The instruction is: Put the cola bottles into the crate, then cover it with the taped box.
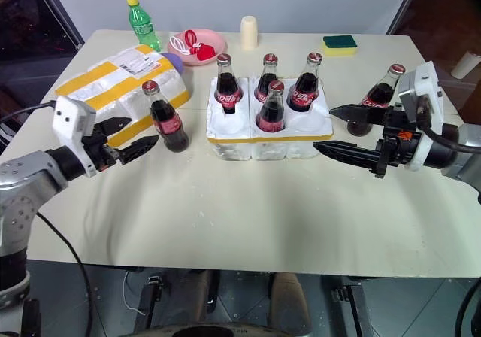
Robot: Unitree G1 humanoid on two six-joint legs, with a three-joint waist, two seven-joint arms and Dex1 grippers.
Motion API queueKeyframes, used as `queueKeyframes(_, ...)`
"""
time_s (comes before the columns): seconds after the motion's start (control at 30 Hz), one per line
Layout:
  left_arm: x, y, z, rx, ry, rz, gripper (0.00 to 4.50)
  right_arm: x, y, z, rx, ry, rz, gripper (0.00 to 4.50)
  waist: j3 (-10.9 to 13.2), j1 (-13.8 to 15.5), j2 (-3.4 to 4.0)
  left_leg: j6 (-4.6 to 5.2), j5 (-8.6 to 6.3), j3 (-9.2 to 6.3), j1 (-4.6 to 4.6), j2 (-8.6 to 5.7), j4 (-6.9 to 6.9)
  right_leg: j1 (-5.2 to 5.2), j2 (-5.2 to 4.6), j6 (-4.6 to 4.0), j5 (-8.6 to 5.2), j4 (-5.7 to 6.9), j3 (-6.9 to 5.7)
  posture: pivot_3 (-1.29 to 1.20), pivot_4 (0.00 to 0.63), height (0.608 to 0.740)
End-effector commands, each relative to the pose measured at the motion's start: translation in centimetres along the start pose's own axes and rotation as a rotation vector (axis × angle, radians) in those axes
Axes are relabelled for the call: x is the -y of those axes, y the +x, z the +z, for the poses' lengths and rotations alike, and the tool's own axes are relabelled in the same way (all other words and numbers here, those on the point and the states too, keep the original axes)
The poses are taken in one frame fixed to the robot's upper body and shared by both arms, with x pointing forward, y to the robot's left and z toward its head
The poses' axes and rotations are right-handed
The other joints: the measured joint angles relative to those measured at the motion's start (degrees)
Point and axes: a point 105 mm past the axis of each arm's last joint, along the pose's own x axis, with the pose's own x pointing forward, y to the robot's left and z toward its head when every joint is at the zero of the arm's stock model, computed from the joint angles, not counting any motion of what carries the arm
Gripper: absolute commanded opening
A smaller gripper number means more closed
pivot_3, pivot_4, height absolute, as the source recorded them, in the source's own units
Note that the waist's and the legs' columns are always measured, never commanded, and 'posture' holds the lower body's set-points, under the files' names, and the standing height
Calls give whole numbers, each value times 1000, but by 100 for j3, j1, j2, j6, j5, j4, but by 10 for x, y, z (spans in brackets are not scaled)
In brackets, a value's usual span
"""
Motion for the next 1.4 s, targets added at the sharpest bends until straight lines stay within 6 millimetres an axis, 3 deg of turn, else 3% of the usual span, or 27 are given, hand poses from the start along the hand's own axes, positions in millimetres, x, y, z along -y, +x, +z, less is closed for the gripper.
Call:
queueKeyframes(0.03,-9,12,6,30,30,39,4464,-3,-1,11,44,-36,-3,4500,0,2,0,0,0,0,0,0,0,-1,0,1,0,3,0,0,150,739)
queueKeyframes(0.33,-14,53,-2,26,45,14,4464,-6,1,13,67,-27,3,4500,0,7,-1,0,0,0,-1,0,3,-2,1,20,10,7,-1,0,150,739)
queueKeyframes(0.5,-16,61,1,40,56,-7,4464,-8,1,12,66,-22,-1,4500,0,-25,0,0,0,1,-1,0,3,-4,1,22,11,10,0,0,150,739)
queueKeyframes(0.63,-19,56,7,49,50,-20,2724,-10,-2,11,57,-17,-9,4500,0,-29,-1,0,0,-1,0,0,2,-7,1,22,12,18,0,0,150,739)
queueKeyframes(0.73,-17,45,29,87,17,-76,2723,-11,-6,11,53,-19,-19,4500,2,-51,-3,0,0,-1,-2,0,3,-8,1,23,12,18,0,0,150,739)
queueKeyframes(0.87,1,20,86,177,0,-314,2723,-11,-10,10,46,-25,-45,4500,9,-95,-14,0,0,-5,-20,0,4,-24,2,24,12,23,-4,0,150,739)
queueKeyframes(0.93,8,14,101,199,-3,-387,2723,-11,-12,10,45,-24,-52,4500,17,-78,-27,-1,1,-16,-36,0,11,-32,2,24,12,26,-14,0,150,739)
queueKeyframes(1.03,30,26,127,237,10,-532,2723,-11,-14,8,45,-25,-75,4500,16,-59,-28,-2,2,-19,-36,-4,13,-24,-2,25,12,20,-17,0,150,739)
queueKeyframes(1.1,40,39,132,241,23,-573,2723,-11,-14,8,48,-26,-86,4500,15,-50,-25,-2,2,-19,-29,-5,11,-18,-2,26,11,20,-18,0,150,739)
queueKeyframes(1.27,60,72,115,187,103,-620,2723,-15,-17,6,47,-25,-111,4500,15,-124,-22,-2,2,-19,-20,-4,6,-15,0,27,10,23,-17,0,150,739)
queueKeyframes(1.4,64,94,103,170,151,-590,2723,-17,-21,4,48,-18,-128,4500,18,-128,-20,-1,3,-17,-29,-2,3,-33,2,26,11,28,-13,0,150,739)
